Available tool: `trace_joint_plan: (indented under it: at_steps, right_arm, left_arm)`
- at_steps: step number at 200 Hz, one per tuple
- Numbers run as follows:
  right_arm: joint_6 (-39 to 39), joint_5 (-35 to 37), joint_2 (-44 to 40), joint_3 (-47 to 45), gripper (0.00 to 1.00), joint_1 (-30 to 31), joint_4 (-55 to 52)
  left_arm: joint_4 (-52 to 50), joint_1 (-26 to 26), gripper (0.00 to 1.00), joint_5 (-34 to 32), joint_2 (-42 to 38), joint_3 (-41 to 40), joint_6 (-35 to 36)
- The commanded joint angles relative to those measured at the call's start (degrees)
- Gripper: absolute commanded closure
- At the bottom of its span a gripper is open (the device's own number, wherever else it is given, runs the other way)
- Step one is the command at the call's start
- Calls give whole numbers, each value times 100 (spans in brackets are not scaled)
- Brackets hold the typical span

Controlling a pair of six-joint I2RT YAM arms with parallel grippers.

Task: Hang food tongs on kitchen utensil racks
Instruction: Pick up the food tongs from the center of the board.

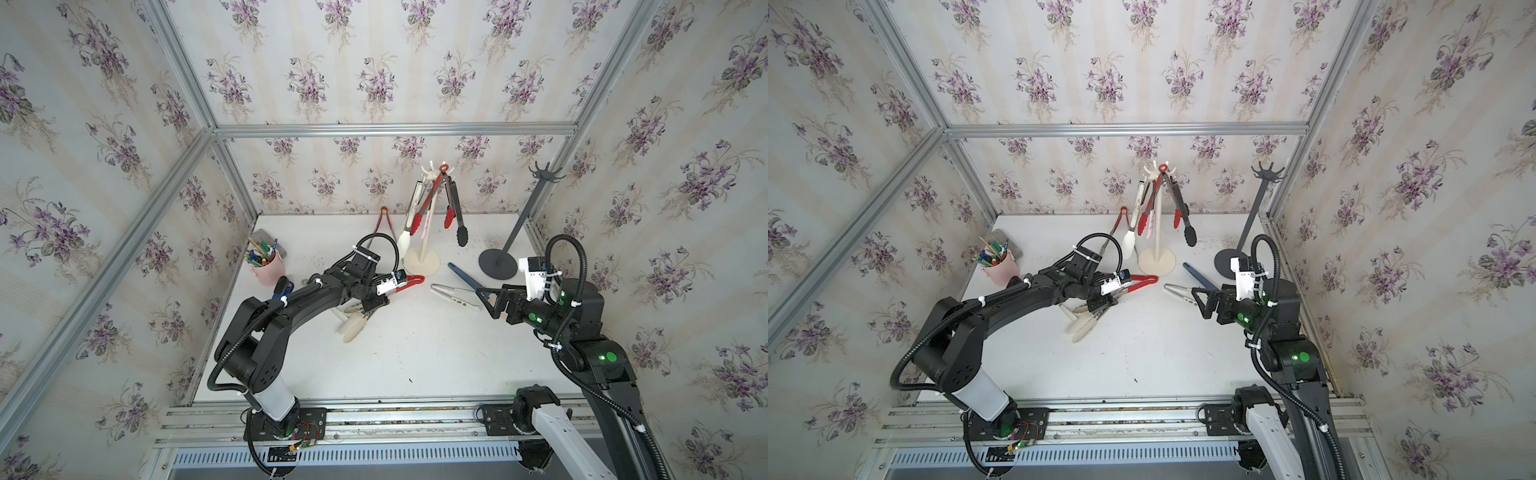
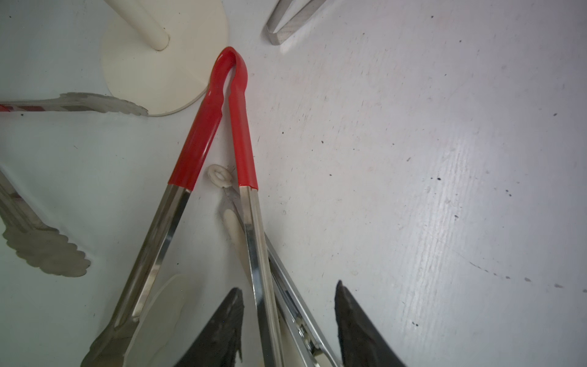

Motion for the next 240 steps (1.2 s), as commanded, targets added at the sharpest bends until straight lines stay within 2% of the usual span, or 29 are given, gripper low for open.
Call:
trace_joint_plan:
  at_steps: [1,92,170,240]
  right_arm:
    - [16,26,-24,9,2,6,1]
    - [15,72,-67,-35,2,4,-28]
    - [-2,95,-24,-96,2,2,33]
    - [37,91,-40,-143,2,6,85]
  left_arm:
    - [-28,4,52,-88,128,95,78]
    - [-27,-2,64,-347,736,503,5]
    - [-28,-3,72,-372,861,459,12]
    - [-28,-11,85,-362,916,481,-55]
